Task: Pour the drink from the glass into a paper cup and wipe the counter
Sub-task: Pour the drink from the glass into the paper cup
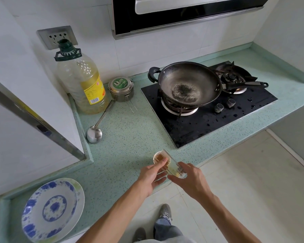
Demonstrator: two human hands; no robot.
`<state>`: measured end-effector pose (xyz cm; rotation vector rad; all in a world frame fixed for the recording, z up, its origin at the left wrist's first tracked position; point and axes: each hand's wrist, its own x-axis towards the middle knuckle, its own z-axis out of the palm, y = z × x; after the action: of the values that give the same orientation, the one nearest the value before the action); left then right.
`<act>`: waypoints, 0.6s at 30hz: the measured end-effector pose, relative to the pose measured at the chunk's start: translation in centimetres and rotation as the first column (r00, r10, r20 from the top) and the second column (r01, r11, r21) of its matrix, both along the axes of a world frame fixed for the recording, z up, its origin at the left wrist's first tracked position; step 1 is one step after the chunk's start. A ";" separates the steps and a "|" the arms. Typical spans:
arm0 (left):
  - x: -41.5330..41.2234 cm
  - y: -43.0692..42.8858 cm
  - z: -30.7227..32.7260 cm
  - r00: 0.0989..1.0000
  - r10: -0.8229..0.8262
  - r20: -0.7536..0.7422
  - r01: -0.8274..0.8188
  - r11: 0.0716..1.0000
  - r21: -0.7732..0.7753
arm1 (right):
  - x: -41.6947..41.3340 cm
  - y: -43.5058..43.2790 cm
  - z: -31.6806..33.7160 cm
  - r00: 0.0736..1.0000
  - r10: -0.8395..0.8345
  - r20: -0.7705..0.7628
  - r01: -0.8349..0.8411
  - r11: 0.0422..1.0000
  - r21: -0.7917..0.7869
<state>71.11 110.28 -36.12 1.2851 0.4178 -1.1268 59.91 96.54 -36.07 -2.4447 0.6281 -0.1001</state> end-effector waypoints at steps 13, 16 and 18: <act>0.1 -0.4 0.2 1.000 -0.012 -0.003 0.012 1.000 -0.001 | 0.0 -0.3 -0.2 0.999 -0.038 0.013 0.038 0.999 0.016; 0.1 -0.5 -0.1 1.000 -0.024 -0.011 0.024 1.000 -0.004 | -0.1 -0.4 -0.2 0.999 -0.041 0.000 0.041 0.999 0.010; 0.1 -0.6 -0.2 0.999 -0.031 -0.016 0.031 1.000 -0.006 | -0.2 -0.4 -0.2 0.999 -0.047 -0.014 0.047 0.999 0.006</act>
<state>71.18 109.66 -36.35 1.2819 0.4078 -1.1640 59.69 96.13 -36.27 -2.4271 0.6916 -0.1006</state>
